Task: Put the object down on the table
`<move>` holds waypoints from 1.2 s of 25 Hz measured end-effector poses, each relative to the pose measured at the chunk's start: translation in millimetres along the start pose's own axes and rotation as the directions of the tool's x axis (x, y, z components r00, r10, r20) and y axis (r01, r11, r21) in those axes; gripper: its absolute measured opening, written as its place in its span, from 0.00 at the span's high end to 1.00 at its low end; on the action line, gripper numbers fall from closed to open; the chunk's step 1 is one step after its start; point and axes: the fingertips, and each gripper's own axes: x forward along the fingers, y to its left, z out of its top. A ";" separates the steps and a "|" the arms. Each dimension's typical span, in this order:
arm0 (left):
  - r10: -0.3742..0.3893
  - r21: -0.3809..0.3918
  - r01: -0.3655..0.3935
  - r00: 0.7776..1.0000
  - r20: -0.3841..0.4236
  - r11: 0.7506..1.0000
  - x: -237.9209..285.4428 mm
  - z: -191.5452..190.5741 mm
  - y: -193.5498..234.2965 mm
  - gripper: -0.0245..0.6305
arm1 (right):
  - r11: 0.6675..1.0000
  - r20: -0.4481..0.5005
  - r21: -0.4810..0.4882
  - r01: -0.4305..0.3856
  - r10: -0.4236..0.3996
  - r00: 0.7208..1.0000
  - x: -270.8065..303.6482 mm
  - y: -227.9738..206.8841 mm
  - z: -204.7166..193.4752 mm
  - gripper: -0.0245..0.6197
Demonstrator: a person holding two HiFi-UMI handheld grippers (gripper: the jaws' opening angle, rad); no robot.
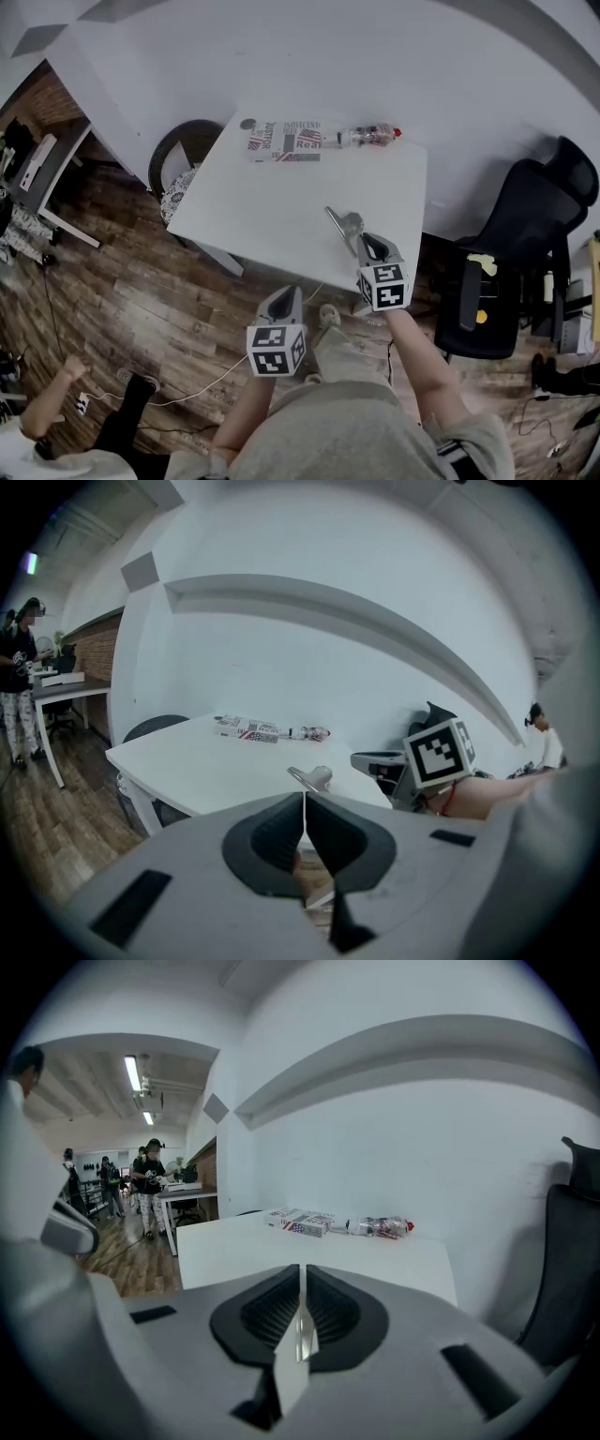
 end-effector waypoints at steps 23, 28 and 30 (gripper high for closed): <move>0.011 0.026 -0.013 0.998 0.060 1.000 -78.7 -33.6 -22.7 0.95 | 0.993 0.188 0.016 -0.114 0.109 0.976 -159.0 94.6 17.4 0.97; 0.011 0.038 -0.014 0.998 0.066 0.999 -82.5 -33.7 -24.0 0.95 | 0.991 0.202 0.051 -0.120 0.108 0.973 -173.1 101.6 12.3 0.97; 0.010 0.039 -0.013 0.998 0.068 0.999 -83.6 -33.5 -24.8 0.95 | 0.991 0.198 0.053 -0.122 0.109 0.974 -174.5 103.0 10.0 0.97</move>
